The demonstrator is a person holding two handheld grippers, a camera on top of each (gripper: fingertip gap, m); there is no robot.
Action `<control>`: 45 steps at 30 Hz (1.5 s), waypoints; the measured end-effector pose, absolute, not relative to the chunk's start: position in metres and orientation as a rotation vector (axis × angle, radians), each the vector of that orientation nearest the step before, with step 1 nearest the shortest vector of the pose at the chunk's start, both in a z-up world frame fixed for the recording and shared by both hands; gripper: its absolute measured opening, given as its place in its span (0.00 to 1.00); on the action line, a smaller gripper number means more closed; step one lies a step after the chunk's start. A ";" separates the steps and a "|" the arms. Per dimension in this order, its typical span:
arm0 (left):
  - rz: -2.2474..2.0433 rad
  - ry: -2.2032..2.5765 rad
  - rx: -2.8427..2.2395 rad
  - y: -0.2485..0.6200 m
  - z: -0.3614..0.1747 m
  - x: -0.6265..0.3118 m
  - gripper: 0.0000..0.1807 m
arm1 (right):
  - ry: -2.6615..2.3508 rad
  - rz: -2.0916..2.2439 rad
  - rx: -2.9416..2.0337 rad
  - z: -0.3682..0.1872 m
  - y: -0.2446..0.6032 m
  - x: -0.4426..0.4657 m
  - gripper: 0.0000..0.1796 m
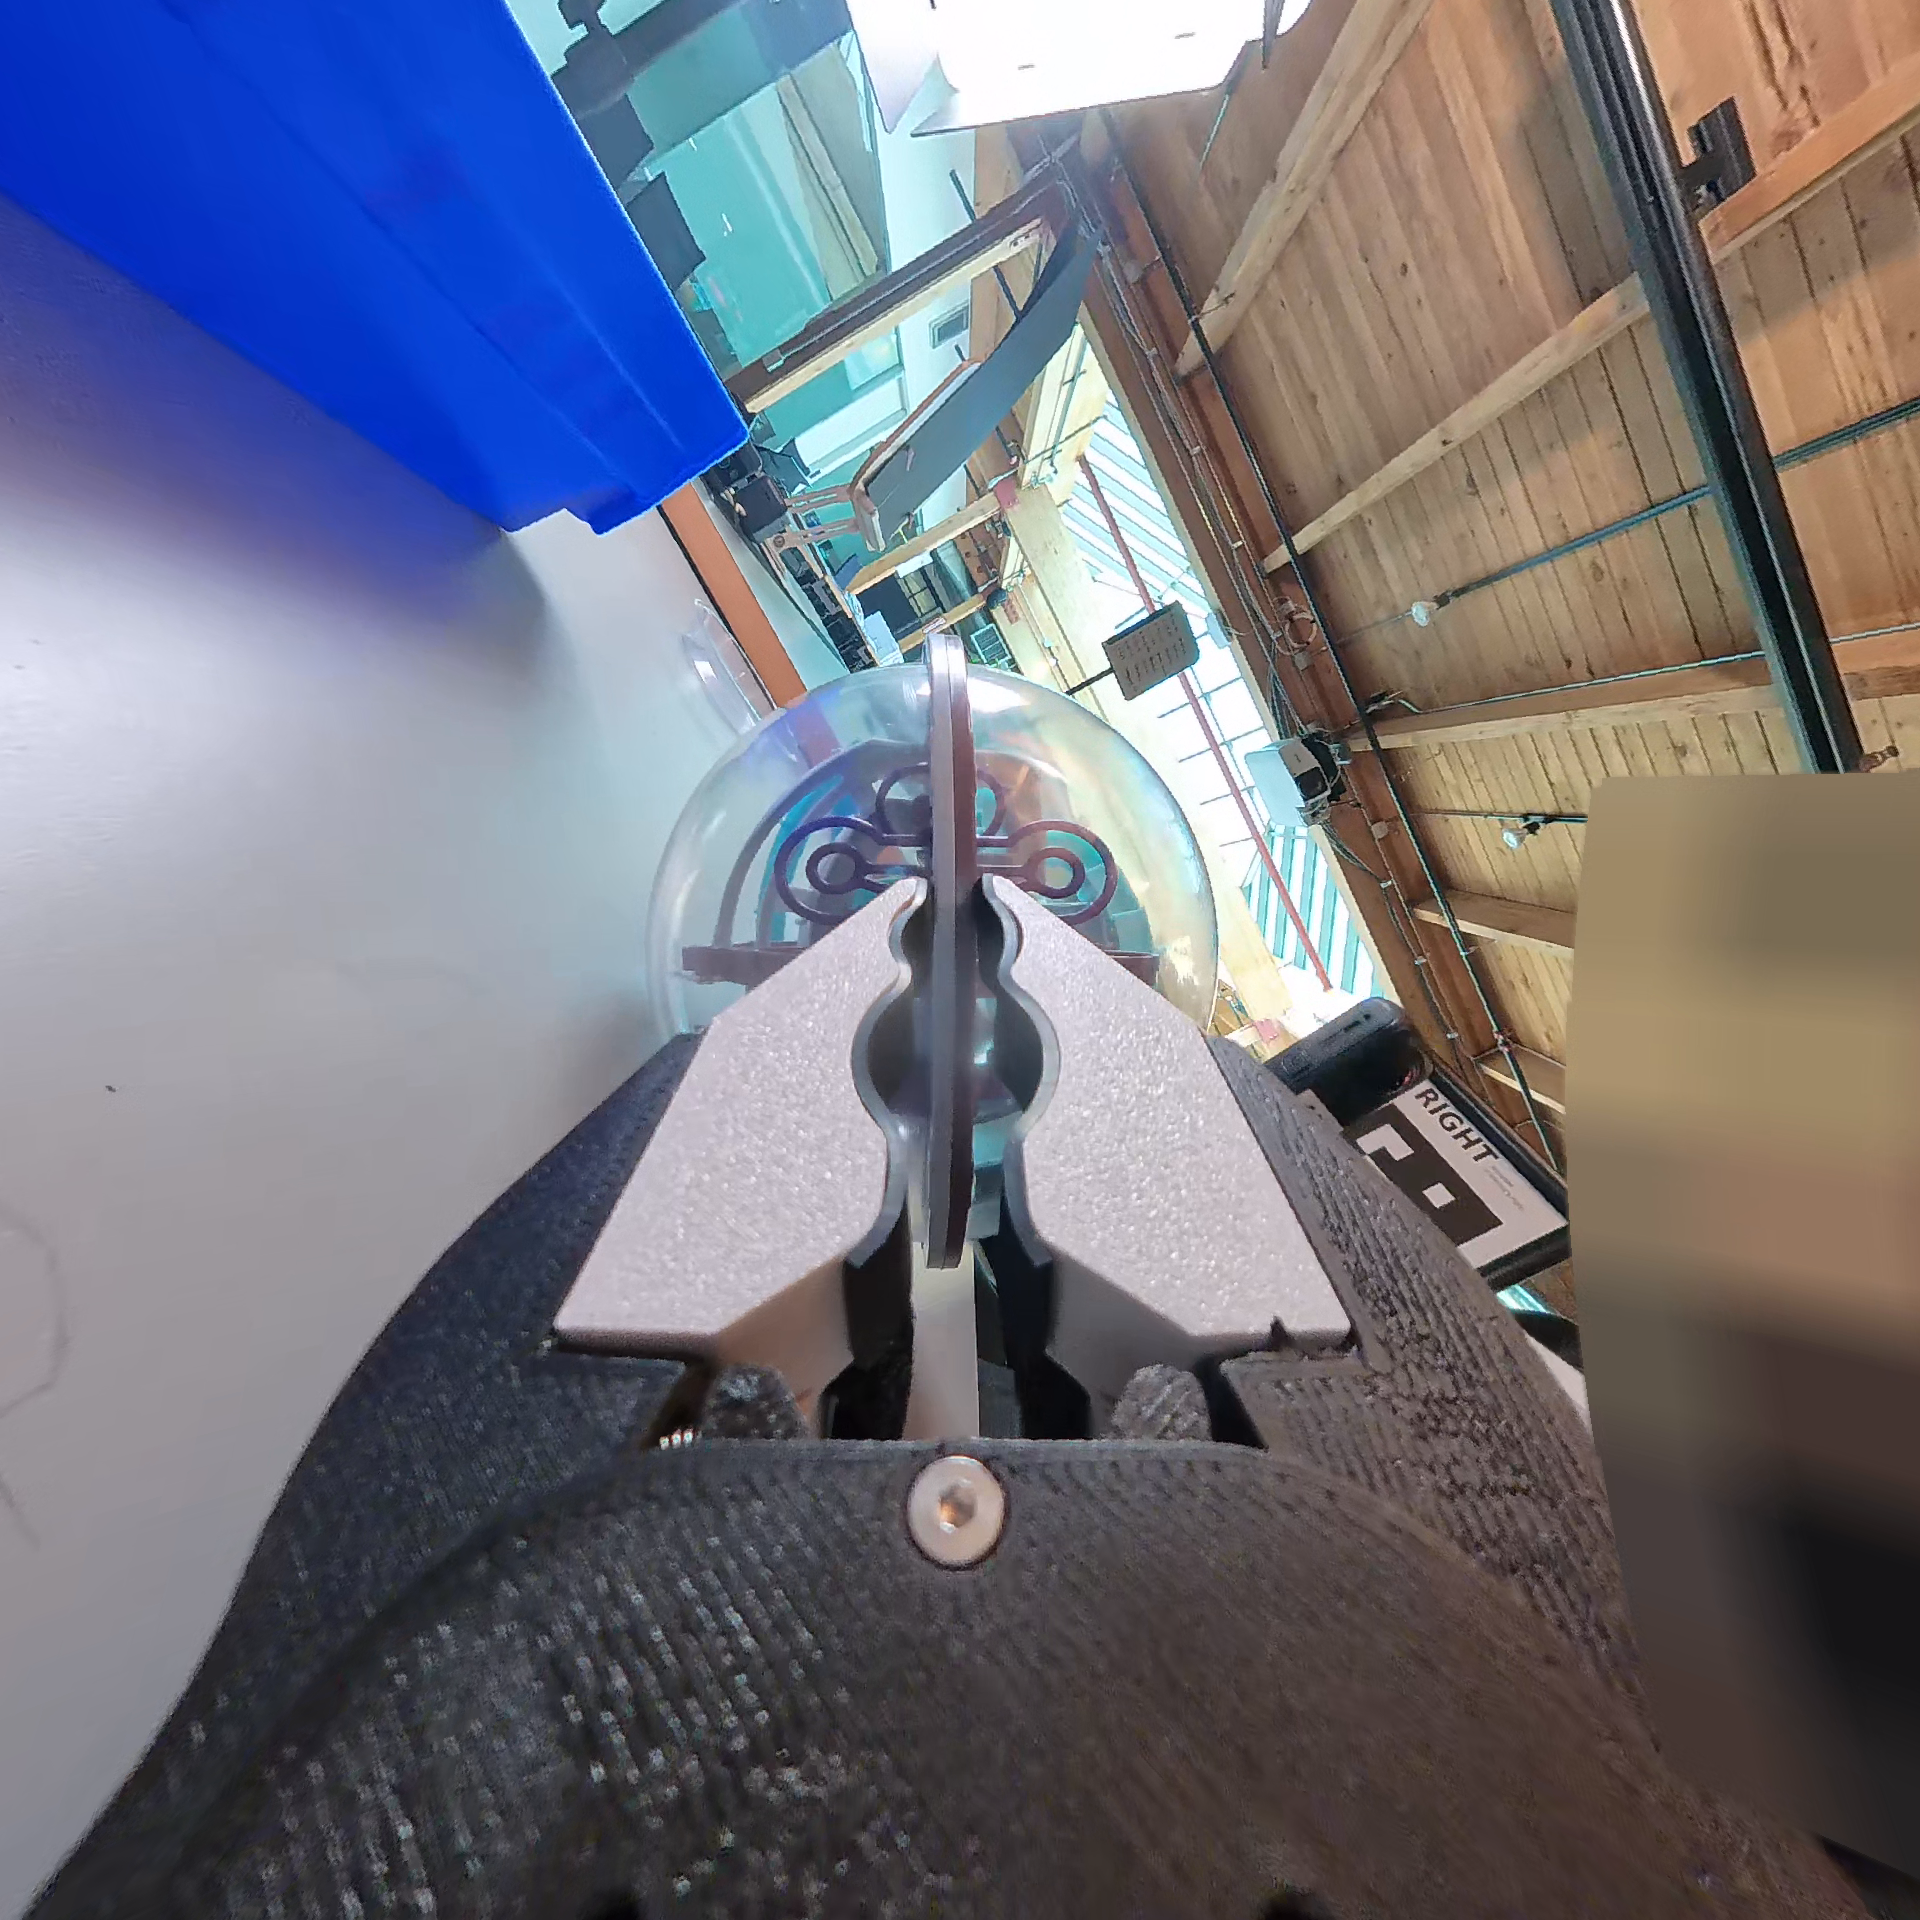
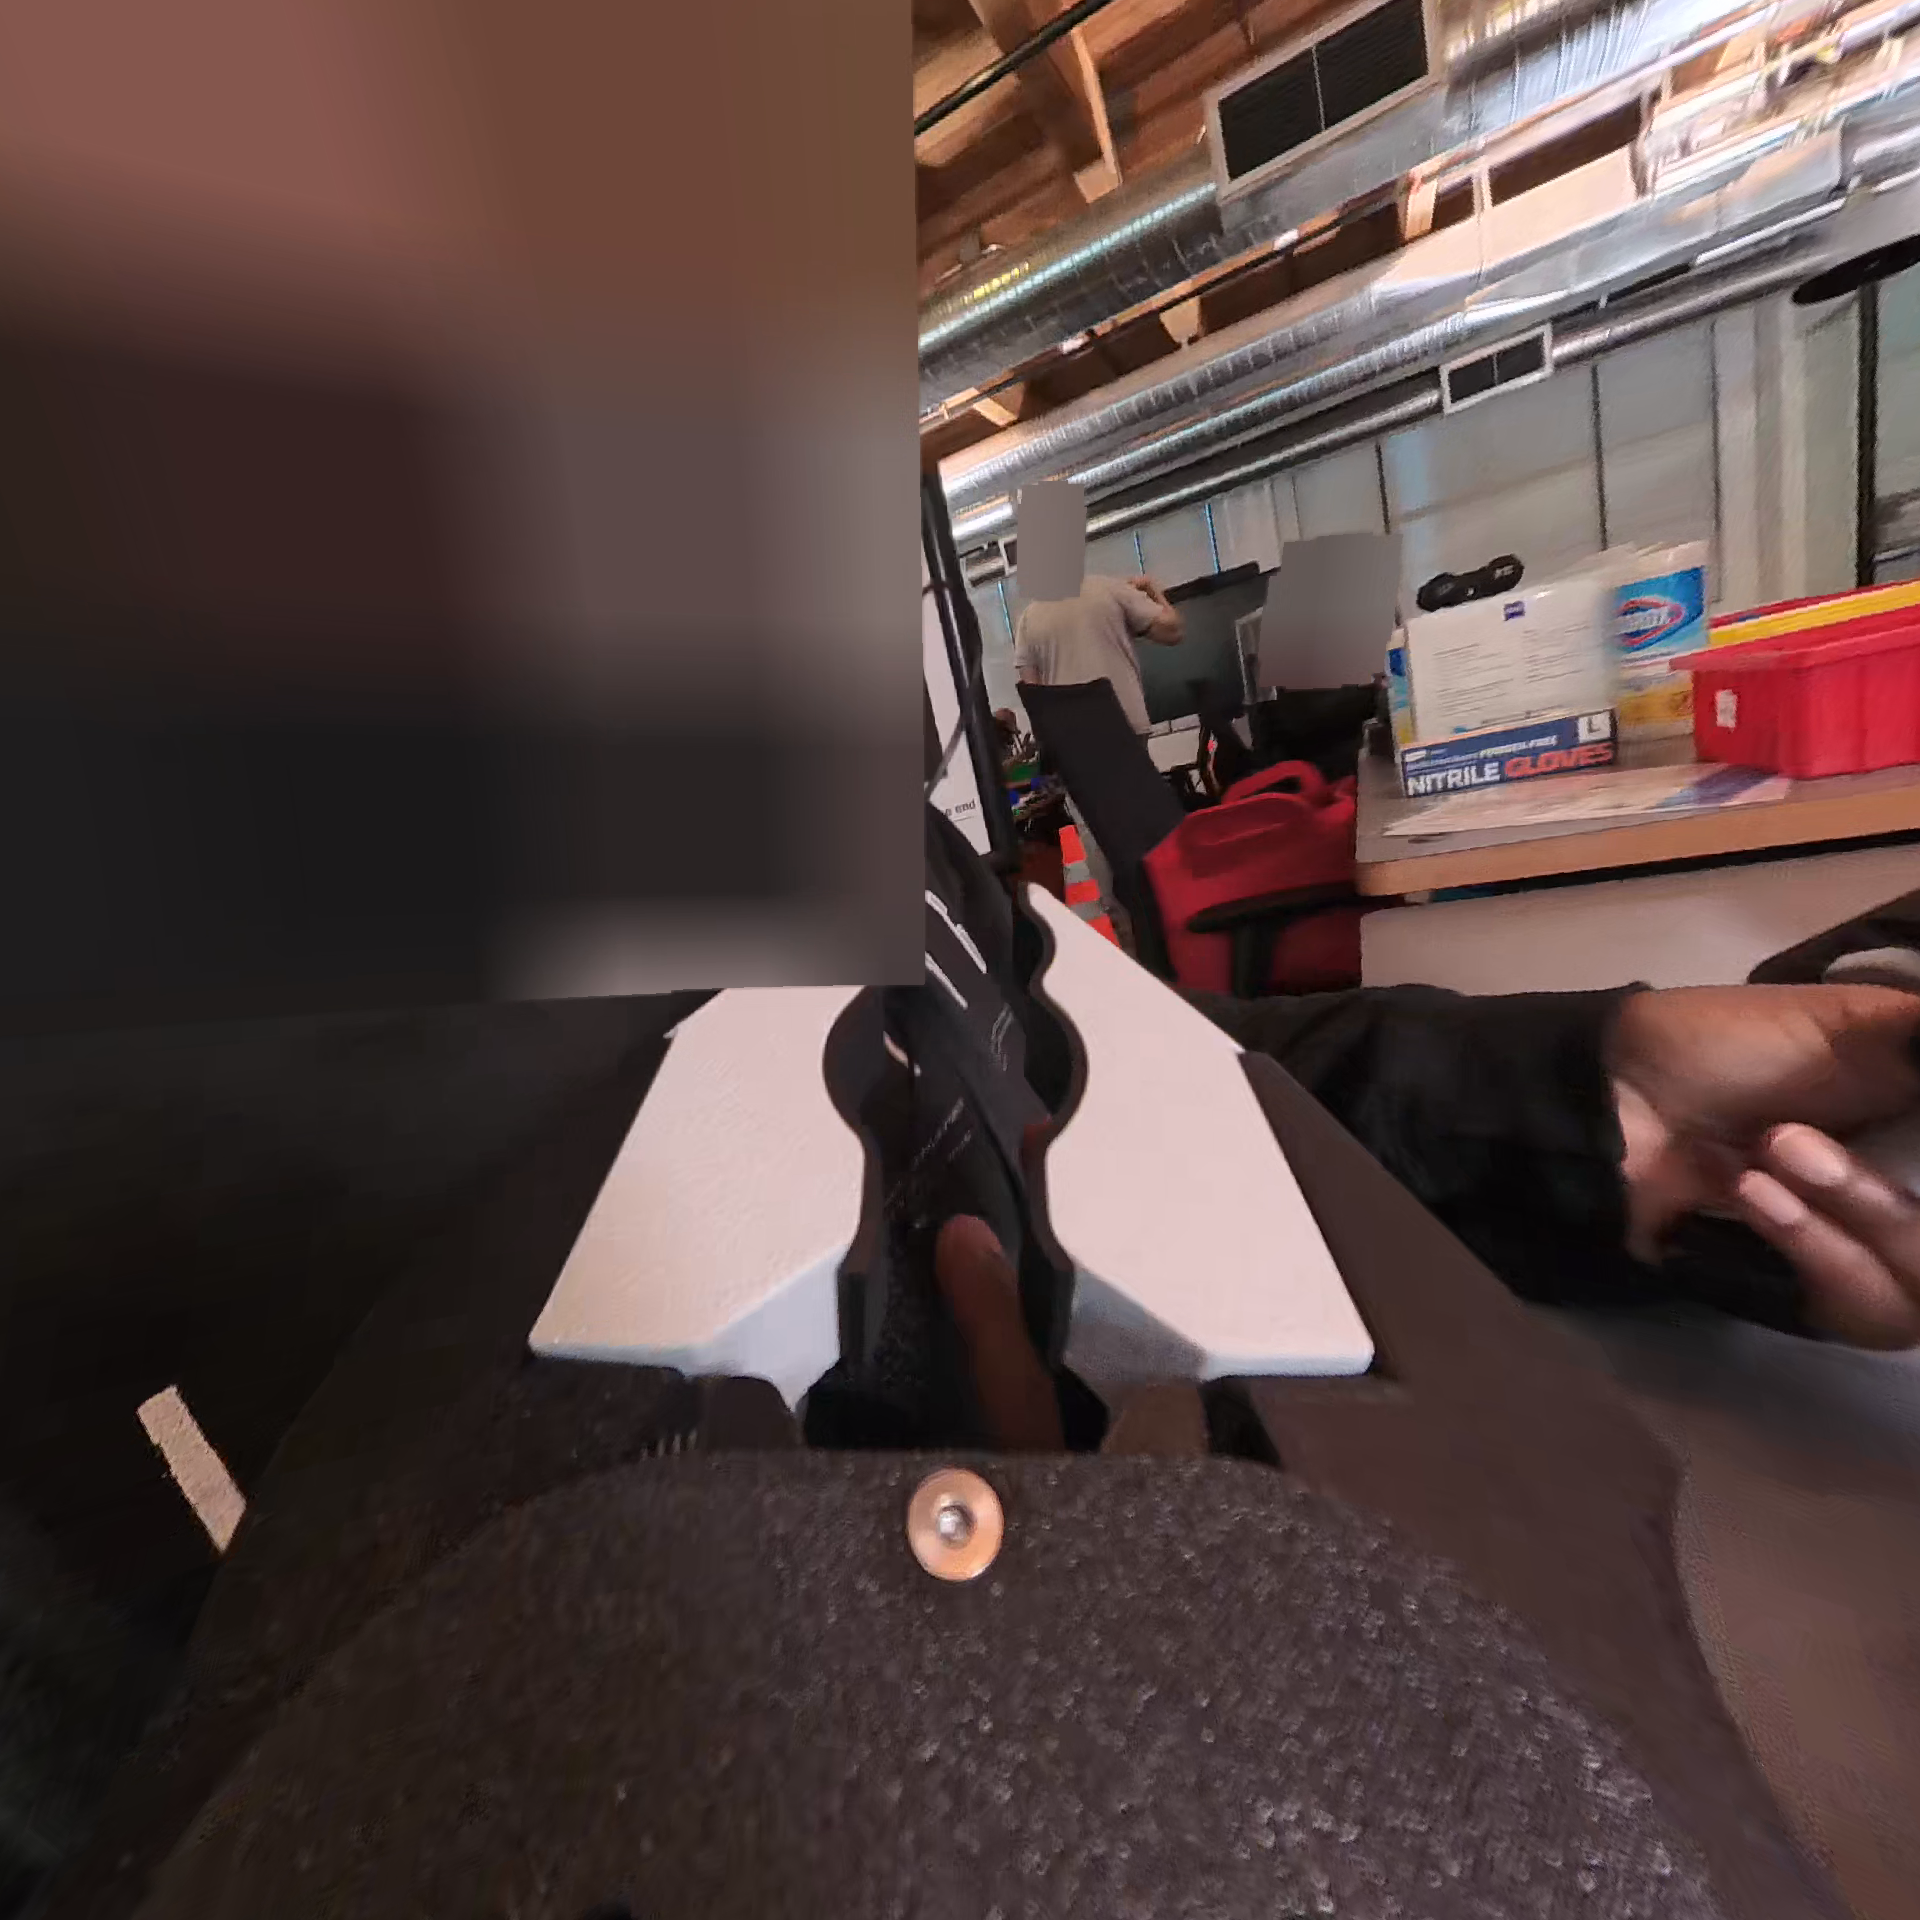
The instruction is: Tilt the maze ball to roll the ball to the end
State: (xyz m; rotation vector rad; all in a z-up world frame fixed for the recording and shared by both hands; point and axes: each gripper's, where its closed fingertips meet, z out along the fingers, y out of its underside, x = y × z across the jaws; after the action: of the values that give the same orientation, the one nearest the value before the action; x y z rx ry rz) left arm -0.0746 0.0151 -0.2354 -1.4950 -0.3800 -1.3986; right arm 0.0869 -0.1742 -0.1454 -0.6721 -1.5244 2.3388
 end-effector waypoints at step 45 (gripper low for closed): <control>-1.399 -0.411 -1.523 0.017 -0.244 -0.076 0.03 | -1.298 1.284 -1.700 -0.256 0.098 0.061 0.15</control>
State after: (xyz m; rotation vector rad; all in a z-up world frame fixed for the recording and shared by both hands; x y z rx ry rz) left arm -0.0756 0.0172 -0.2437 -1.5230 -0.4107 -1.3993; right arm 0.0609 0.0980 -0.2558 -1.7002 -1.2977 1.2844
